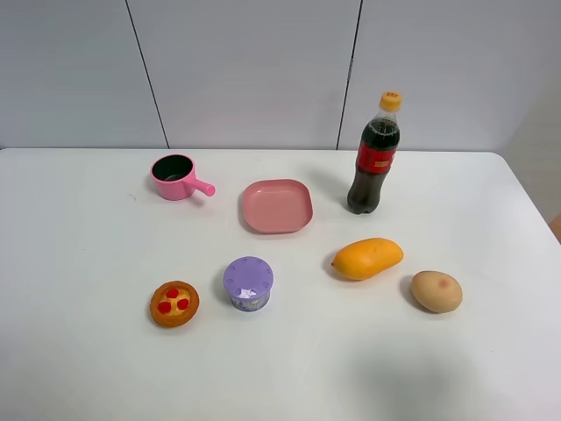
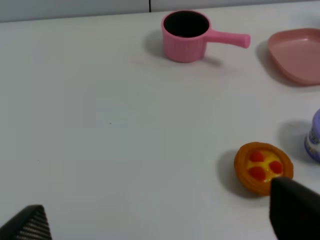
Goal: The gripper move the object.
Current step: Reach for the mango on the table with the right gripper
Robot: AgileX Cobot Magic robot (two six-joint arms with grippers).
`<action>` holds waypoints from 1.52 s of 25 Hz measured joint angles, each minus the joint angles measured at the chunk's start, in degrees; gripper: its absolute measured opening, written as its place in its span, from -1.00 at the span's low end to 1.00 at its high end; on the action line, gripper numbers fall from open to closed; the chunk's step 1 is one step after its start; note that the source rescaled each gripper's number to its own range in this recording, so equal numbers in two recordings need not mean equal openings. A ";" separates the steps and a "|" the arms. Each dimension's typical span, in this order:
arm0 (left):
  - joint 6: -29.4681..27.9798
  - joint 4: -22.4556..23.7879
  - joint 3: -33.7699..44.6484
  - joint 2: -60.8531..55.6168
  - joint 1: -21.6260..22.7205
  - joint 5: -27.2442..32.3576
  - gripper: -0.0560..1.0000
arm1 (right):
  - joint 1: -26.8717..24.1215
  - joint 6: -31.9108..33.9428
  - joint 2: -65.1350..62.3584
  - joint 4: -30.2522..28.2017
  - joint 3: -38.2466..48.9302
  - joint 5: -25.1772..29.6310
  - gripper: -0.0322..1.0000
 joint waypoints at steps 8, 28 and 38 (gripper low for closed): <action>0.00 -0.05 0.00 0.00 0.00 0.00 1.00 | 0.00 0.00 0.00 0.00 0.00 -0.05 0.82; 0.00 -0.05 0.00 0.00 0.00 0.00 1.00 | 0.00 -18.72 40.95 5.73 -31.13 5.15 0.82; 0.00 -0.05 0.00 0.00 0.00 0.00 1.00 | 3.39 -37.24 70.17 8.84 -43.93 8.49 0.82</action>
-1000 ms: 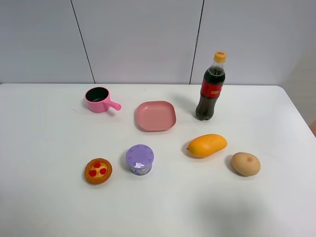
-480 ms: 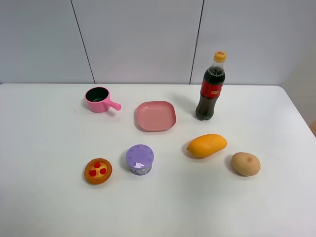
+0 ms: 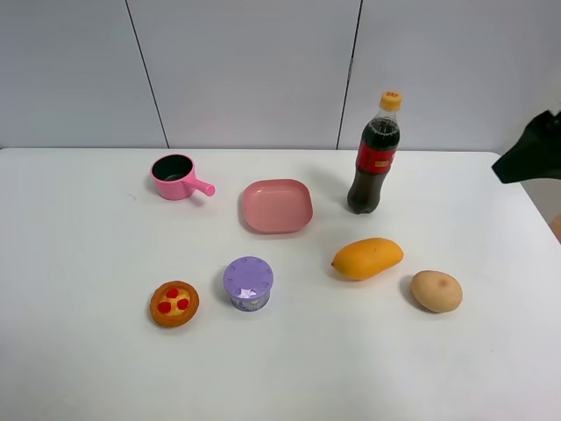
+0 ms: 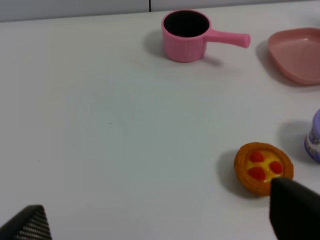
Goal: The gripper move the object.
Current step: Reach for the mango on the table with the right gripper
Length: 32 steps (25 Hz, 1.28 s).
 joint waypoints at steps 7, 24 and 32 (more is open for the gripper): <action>0.00 0.00 0.00 0.00 0.00 0.00 1.00 | 10.90 -6.74 10.81 -4.25 -1.16 -1.44 0.82; 0.00 0.00 0.00 0.00 0.00 0.00 1.00 | 21.06 -7.43 28.43 -19.32 -1.16 -6.63 0.82; 0.00 0.00 0.00 0.00 0.00 0.00 1.00 | 21.06 -7.84 35.33 -16.76 -1.16 -9.14 0.82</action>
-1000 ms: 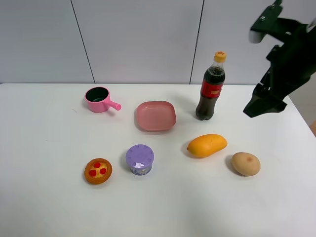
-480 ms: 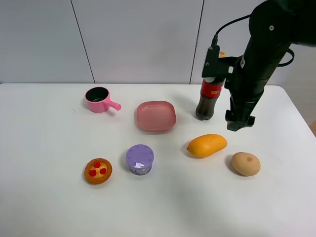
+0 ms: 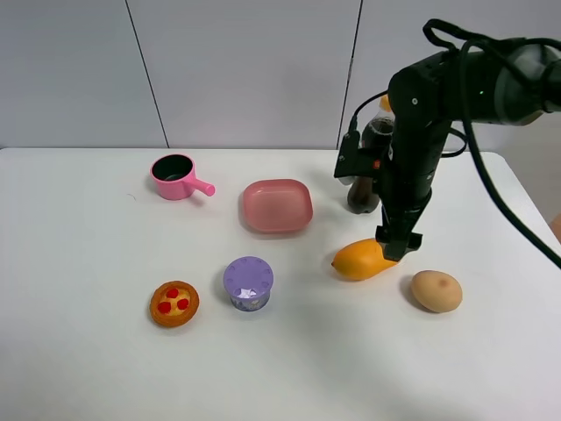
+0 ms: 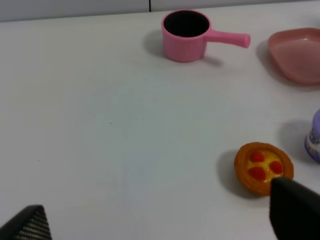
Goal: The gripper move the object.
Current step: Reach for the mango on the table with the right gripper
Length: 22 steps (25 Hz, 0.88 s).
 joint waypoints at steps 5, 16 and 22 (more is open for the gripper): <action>0.00 0.00 0.00 0.00 0.00 0.00 1.00 | 0.00 -2.53 2.45 0.19 0.00 -2.17 0.82; 0.00 0.00 0.00 0.00 0.00 0.00 1.00 | 0.00 -8.48 4.18 3.27 -0.04 -4.96 0.77; 0.00 0.00 0.00 0.00 0.00 0.00 1.00 | 0.00 -10.45 7.20 4.01 -0.04 -6.04 0.73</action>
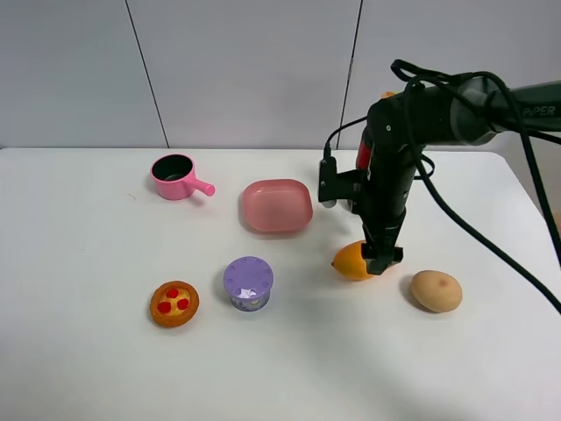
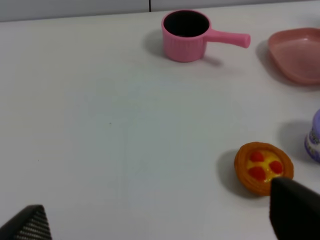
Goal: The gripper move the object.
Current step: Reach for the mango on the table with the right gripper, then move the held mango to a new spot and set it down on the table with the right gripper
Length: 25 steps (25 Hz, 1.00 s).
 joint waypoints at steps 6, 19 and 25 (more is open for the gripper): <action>0.00 0.00 0.00 0.00 0.00 0.00 1.00 | 0.00 -0.07 4.93 0.13 0.00 -1.91 0.73; 0.00 0.00 0.00 0.00 0.00 0.00 1.00 | 0.00 4.83 8.16 0.46 -0.02 -3.56 -0.89; 0.00 0.00 0.00 0.00 0.00 0.00 1.00 | 0.00 10.85 -0.71 0.46 -0.02 -2.55 -0.89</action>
